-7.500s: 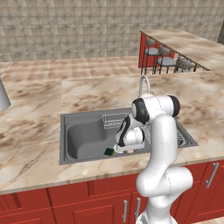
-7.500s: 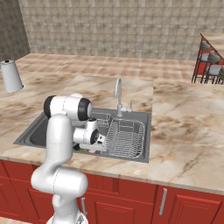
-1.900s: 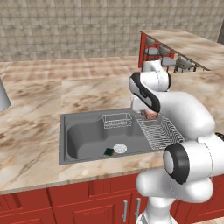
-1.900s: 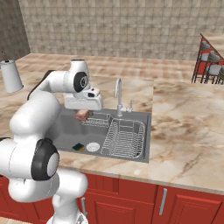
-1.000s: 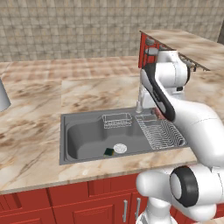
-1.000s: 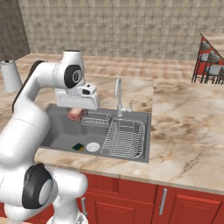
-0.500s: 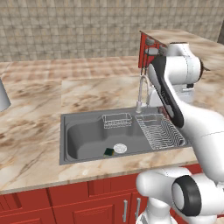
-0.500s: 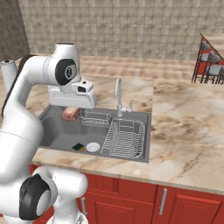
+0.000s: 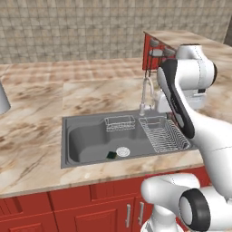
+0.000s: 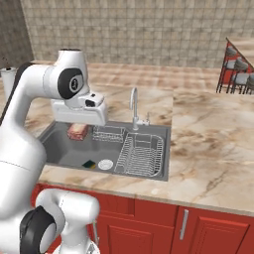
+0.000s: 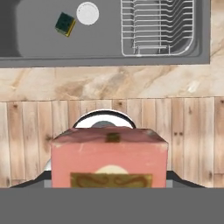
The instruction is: Pick up the bar soap and sponge from the sink, and place them back in the cabinet, and close the cabinet door.
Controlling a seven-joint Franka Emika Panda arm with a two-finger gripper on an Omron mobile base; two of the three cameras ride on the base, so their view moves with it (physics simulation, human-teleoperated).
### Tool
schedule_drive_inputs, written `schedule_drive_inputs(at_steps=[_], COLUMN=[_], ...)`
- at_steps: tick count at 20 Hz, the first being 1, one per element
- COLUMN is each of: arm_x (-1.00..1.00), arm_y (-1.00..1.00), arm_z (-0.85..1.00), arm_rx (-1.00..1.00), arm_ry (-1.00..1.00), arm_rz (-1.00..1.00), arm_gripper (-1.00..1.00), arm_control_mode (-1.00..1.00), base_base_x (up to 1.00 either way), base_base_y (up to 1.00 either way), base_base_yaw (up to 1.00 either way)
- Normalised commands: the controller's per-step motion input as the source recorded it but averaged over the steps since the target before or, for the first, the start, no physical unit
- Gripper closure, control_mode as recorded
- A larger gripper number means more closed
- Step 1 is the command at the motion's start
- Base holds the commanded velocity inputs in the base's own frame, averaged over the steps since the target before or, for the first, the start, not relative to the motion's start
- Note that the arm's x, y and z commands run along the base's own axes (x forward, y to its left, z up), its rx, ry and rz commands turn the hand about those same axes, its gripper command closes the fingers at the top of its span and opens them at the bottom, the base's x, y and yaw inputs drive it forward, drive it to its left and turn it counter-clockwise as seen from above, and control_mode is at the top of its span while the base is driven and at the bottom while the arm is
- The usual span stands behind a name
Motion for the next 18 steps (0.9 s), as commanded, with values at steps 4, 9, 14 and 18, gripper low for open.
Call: schedule_drive_inputs(at_steps=[4, 9, 14, 18], arm_x=[0.0, 0.0, 0.0, 0.0], arm_y=[0.0, 0.0, 0.0, 0.0], arm_z=[0.0, 0.0, 0.0, 0.0], arm_rx=[0.0, 0.0, 0.0, 0.0], arm_ry=[0.0, 0.0, 0.0, 0.0], arm_rz=[0.0, 0.0, 0.0, 0.0], arm_gripper=[1.0, 1.0, 1.0, 1.0], arm_control_mode=[1.0, 1.0, 1.0, 1.0], base_base_x=[-0.32, -0.66, -0.79, -0.61], base_base_y=[-0.38, -0.5, -0.5, -0.4], base_base_yaw=[-0.2, -0.29, -0.43, -0.51])
